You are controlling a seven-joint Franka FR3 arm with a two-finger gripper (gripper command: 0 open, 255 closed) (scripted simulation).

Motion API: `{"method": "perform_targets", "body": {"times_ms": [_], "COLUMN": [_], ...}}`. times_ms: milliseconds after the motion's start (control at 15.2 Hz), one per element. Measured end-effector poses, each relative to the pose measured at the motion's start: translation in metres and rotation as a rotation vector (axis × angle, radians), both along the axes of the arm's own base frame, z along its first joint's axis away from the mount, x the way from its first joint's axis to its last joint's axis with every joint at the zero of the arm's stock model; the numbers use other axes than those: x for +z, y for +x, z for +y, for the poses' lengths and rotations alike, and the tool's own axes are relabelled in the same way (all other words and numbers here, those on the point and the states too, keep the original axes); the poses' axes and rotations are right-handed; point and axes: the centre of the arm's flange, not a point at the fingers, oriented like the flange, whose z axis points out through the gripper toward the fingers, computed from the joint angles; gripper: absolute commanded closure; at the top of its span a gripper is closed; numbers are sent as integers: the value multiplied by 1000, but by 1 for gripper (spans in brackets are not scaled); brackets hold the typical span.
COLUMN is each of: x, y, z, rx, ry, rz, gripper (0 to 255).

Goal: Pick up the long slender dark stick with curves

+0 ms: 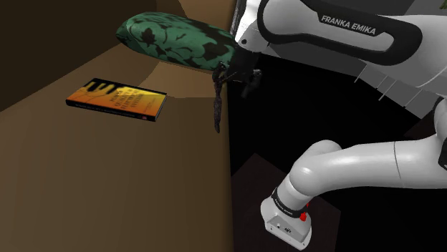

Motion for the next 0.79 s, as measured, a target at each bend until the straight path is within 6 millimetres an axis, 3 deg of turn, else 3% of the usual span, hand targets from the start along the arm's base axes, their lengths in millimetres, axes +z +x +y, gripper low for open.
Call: {"method": "perform_targets", "body": {"times_ms": [198,660,726,792], "x": [-6,-39,-41,-42], "y": [17,20,20,20], "z": [19,22,22,22], "rx": [-189,-229,-229,-229], "ry": [38,47,47,47], "rz": [-30,-35,-35,-36], "gripper": [0,0,255,255]}}
